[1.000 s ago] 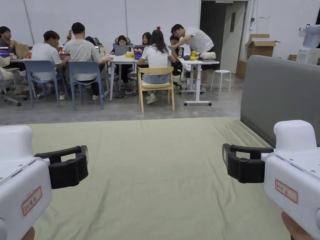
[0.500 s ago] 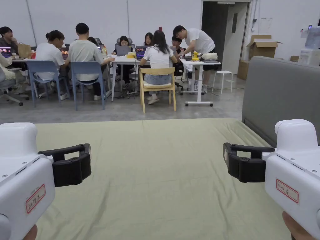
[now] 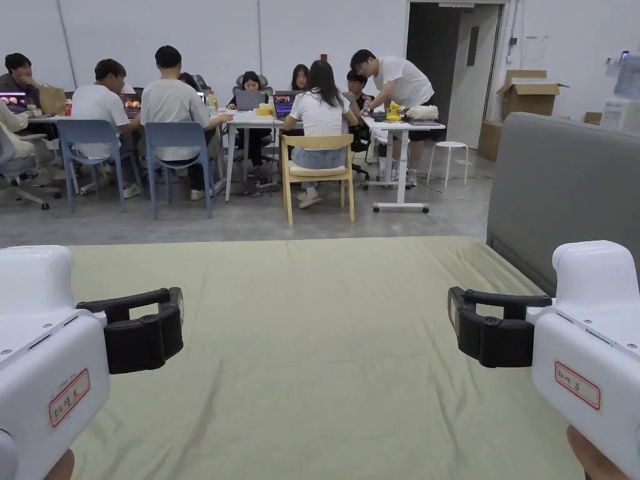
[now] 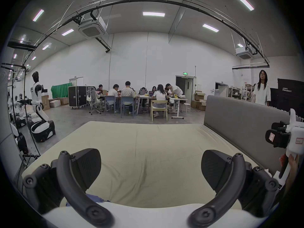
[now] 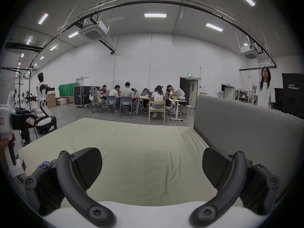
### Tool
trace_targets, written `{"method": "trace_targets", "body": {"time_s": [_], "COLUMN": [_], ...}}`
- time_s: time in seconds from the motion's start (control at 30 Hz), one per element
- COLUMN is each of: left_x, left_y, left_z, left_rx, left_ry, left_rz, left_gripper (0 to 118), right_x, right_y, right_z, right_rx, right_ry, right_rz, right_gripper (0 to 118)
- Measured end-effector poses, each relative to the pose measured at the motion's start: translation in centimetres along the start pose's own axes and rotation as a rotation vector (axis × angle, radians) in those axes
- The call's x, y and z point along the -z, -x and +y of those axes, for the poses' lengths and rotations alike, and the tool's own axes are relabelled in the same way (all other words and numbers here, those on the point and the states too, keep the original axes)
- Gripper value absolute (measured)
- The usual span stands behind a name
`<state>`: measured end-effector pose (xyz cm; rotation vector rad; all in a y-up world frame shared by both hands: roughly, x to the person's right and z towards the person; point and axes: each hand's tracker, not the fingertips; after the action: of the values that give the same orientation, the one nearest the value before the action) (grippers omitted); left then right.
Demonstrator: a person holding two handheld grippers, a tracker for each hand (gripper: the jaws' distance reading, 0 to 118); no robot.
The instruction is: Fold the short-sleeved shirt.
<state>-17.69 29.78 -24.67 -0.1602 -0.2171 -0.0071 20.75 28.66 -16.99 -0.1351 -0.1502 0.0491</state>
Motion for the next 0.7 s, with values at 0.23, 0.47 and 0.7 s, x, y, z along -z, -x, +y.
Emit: {"method": "trace_targets", "body": {"time_s": [0.23, 0.47, 0.7], "left_x": [-0.14, -0.12, -0.14], "left_y": [0.16, 0.09, 0.07], "left_z": [-0.04, 0.08, -0.02], "left_rx": [-0.005, -0.007, -0.014], "left_ry": [0.001, 0.007, 0.006], "left_rz": [0.001, -0.004, -0.005], "left_gripper": [118, 118, 118], "right_x": [-0.05, -0.11, -0.23], "right_y": [0.09, 0.05, -0.13], "right_z": [0.03, 0.06, 0.14], "right_rx": [-0.002, 0.0, -0.001], "right_ry": [0.0, -0.002, -0.004], "right_rz": [0.003, 0.002, 0.0], "right_gripper": [118, 118, 118]}}
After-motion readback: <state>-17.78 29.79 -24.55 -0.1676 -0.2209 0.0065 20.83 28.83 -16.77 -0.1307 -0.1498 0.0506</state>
